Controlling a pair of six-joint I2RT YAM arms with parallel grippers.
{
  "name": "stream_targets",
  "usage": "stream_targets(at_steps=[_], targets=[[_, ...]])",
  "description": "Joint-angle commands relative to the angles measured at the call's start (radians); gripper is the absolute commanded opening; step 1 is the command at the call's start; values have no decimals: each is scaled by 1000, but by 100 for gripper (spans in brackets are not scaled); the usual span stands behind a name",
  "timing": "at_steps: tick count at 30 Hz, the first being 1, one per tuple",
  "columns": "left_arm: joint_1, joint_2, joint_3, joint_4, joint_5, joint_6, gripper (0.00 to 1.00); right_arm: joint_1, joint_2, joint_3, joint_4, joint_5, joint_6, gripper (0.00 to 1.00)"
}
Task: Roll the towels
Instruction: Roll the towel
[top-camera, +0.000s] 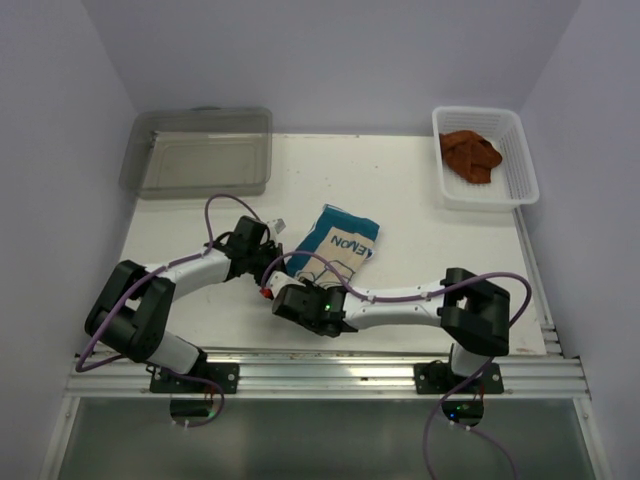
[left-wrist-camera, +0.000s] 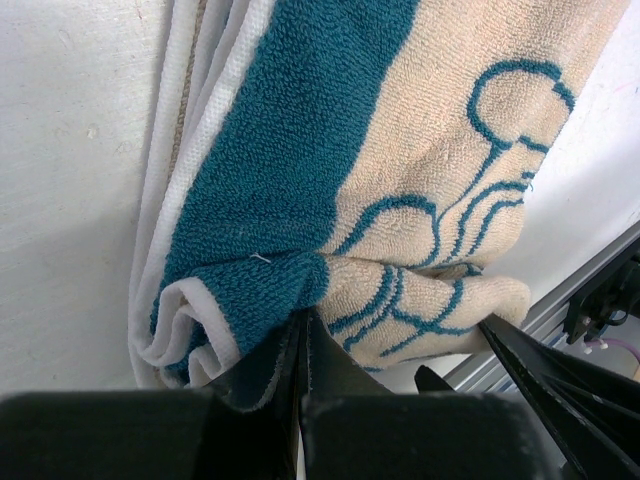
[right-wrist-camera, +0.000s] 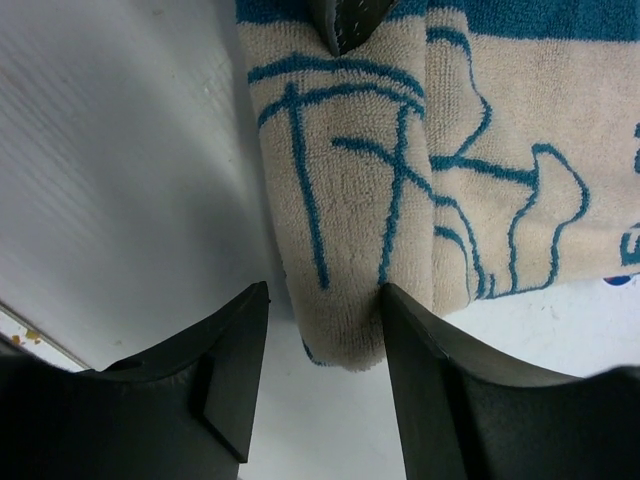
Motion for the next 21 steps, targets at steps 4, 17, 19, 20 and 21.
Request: stream_targets(at_steps=[4,17,19,20,21], targets=[[-5,7,-1,-42,-37,24,0,3,26,-33,89,83,-12,53],[-4,-8,-2,-58,-34,26,0,3,114,-122,221,119,29,21],[-4,-20,4,-64,-32,26,0,1,101,-130,226,123,31,7],[-4,-25,4,-68,-32,26,0,3,92,-132,229,120,29,3],[-4,-39,14,-82,-31,26,0,-2,71,-132,229,116,26,0]])
